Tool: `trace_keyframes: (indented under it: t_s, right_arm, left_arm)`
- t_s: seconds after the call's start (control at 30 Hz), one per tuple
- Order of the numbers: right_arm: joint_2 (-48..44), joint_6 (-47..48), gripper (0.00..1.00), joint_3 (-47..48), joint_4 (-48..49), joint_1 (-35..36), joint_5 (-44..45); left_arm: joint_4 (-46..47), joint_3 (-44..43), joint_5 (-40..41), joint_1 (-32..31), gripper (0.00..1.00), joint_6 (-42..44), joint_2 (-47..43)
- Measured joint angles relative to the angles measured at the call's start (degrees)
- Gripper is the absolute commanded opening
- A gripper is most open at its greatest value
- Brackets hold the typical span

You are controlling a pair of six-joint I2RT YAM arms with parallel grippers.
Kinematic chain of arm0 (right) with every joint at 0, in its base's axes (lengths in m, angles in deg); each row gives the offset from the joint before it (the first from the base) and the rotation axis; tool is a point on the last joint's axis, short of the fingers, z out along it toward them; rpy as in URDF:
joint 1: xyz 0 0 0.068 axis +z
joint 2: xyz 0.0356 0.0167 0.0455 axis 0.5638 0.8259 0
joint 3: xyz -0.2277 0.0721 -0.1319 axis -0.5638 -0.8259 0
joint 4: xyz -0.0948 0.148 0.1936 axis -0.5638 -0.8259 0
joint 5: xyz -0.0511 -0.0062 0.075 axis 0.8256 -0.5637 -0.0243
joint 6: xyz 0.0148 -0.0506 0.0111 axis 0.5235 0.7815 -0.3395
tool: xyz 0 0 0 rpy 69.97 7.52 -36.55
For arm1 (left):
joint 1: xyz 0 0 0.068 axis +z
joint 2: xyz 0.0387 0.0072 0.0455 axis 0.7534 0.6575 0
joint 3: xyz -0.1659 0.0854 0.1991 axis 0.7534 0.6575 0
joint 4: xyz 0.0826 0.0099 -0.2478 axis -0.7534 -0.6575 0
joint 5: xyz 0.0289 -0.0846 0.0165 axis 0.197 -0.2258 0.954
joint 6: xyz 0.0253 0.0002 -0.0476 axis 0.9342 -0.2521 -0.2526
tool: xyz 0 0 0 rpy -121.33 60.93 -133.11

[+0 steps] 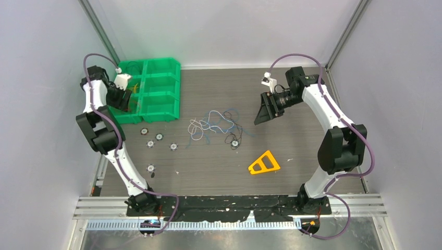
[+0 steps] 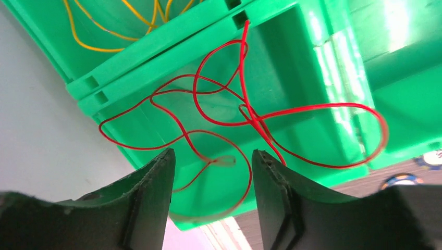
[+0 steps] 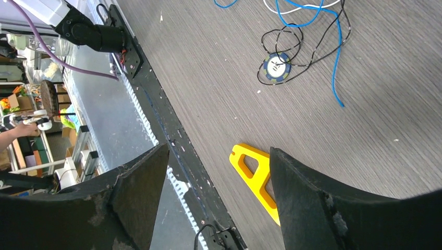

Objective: Untangle the cables

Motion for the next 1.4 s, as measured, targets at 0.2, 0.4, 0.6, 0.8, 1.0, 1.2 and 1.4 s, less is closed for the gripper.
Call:
trace_keyframes:
  t_s: [0.2, 0.4, 0.6, 0.8, 1.0, 1.2, 1.4]
  right_arm:
    - [0.4, 1.2, 0.76, 0.2, -1.2, 0.0, -0.8]
    - [0.4, 2.7, 0.76, 0.2, -1.6, 0.0, -1.5]
    - [0.3, 4.1, 0.77, 0.0, -1.9, 0.0, -2.1]
    - [0.3, 4.7, 0.76, 0.0, -2.4, 0.0, -2.5]
    - [0.3, 4.8, 0.76, -1.0, -2.4, 0.0, -2.6]
    - [0.3, 4.8, 0.75, -1.7, -2.5, 0.0, -2.7]
    - [0.3, 4.7, 0.75, -1.7, -2.6, -0.2, -2.7]
  left_arm:
    - [-3.5, -0.3, -2.7, -0.1, 0.71, -1.5, -6.6]
    - [-7.6, -3.4, -5.0, -0.1, 0.81, -3.0, -14.3]
    - [-8.9, -1.2, -5.9, -2.6, 0.81, -5.5, -14.8]
    - [-6.4, 3.4, -3.3, -8.2, 0.74, -11.2, -11.8]
    - [-1.2, 3.9, 2.0, -8.6, 0.46, -17.2, -8.2]
    - [0.4, -0.1, 5.8, -7.0, 0.31, -19.5, -2.2]
    - [0.1, -5.8, 10.9, -5.5, 0.14, -21.0, 3.8]
